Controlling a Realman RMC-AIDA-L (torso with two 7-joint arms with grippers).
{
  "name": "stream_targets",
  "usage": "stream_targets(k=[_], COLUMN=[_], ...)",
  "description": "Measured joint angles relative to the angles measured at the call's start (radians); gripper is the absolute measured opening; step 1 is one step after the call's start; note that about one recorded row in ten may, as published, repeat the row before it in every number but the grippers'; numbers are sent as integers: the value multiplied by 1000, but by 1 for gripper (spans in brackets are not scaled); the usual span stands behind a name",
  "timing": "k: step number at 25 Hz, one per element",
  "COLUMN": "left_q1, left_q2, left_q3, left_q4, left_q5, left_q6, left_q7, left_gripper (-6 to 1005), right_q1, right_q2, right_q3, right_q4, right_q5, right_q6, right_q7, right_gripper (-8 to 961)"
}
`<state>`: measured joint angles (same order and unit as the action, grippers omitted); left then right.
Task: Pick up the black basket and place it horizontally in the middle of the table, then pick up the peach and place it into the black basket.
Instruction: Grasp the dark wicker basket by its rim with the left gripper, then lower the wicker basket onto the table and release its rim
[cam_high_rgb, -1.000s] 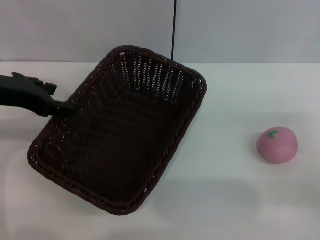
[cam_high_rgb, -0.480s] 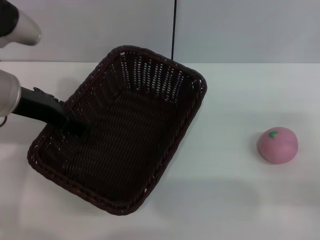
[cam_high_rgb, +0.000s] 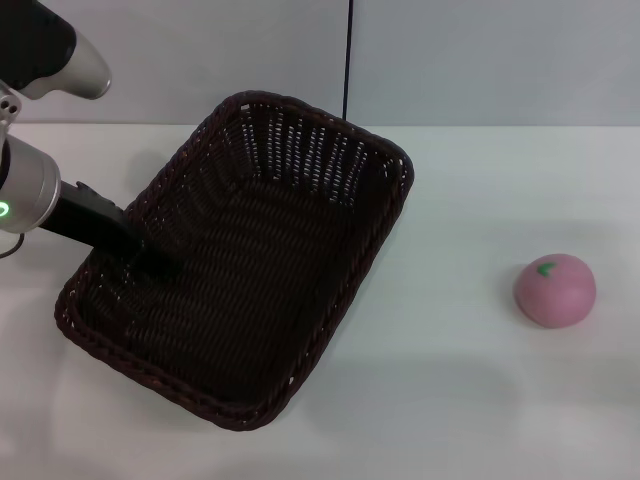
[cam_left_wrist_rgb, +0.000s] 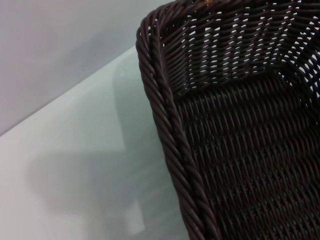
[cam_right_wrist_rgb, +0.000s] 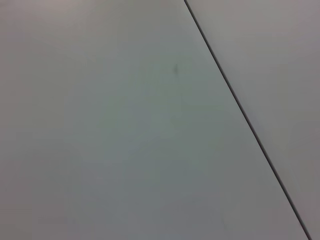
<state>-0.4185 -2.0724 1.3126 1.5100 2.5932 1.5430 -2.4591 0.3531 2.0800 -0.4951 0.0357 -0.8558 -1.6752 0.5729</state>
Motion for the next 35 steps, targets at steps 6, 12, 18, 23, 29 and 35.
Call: stream_targets(k=[6, 12, 18, 23, 29, 35], left_q1=[-27, -38, -71, -114, -208, -225], left_q2=[1, 0, 0, 1, -3, -6], left_q3=[47, 125, 98, 61, 78, 181], left_q4=[-13, 6, 12, 27, 22, 26], left_q5=[42, 93, 102, 106, 130, 120], left_q6=[24, 16, 24, 65, 129, 119], left_q7=[38, 54, 56, 74, 288, 517], left_gripper=[673, 474, 403, 249, 167, 169], right_q1=[0, 0, 0, -2, -8, -18], right_q2=[0, 0, 0, 0, 0, 1], right_q3=[1, 1, 1, 2, 3, 3], right_q4=[-2, -2, -2, -2, -1, 1], right_q5=[0, 0, 0, 0, 0, 0], right_q6=[28, 35, 36, 36, 26, 15], right_q7=[2, 4, 4, 5, 5, 6], right_gripper=[680, 680, 679, 679, 679, 679])
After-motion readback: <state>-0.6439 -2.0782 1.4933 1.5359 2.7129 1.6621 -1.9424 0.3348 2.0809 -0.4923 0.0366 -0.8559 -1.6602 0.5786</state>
